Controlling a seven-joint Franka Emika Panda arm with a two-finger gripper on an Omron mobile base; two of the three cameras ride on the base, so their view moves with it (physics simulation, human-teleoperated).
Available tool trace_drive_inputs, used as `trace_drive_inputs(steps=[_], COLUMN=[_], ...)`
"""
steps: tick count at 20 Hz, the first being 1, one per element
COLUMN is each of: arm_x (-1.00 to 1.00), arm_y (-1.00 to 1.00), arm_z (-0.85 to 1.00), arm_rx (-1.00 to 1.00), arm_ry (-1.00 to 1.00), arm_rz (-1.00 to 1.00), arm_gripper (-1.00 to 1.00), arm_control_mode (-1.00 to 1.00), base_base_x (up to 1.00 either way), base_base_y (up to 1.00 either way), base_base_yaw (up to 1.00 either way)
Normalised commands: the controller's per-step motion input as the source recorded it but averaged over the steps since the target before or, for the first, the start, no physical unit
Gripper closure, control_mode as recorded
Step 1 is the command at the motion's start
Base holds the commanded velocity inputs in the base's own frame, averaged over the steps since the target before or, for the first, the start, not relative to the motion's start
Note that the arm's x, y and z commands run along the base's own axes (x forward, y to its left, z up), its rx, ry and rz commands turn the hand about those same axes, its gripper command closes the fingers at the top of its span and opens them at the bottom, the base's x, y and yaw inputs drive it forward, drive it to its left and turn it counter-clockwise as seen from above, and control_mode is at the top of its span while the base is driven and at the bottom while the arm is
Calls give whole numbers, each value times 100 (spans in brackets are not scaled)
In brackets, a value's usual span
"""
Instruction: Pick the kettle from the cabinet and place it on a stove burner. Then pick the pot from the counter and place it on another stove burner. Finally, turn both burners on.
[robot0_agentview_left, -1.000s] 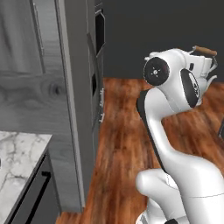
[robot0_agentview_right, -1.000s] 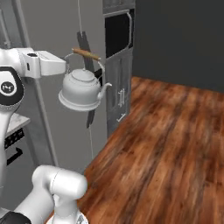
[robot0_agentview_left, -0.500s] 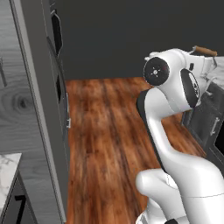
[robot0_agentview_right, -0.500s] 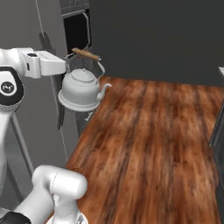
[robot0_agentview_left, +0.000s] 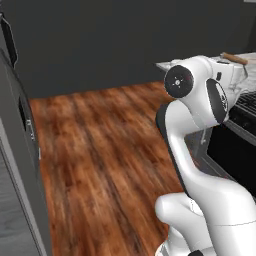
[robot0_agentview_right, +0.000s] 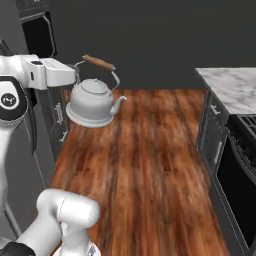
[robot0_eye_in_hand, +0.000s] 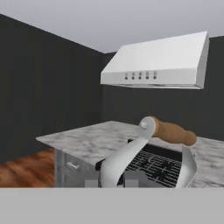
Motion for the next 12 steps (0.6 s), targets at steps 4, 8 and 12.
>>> trace_drive_inputs(steps=[4,8,12], arm_x=[0,0,0], arm_y=[0,0,0], arm_z=[0,0,0], arm_rx=[0,0,0], arm_ry=[0,0,0], arm_rz=[0,0,0], arm_gripper=[100,100,100], arm_control_mode=[100,100,100], base_base_x=[-7,0,0], base_base_y=[0,1,1], base_base_yaw=[-42,-39,-34])
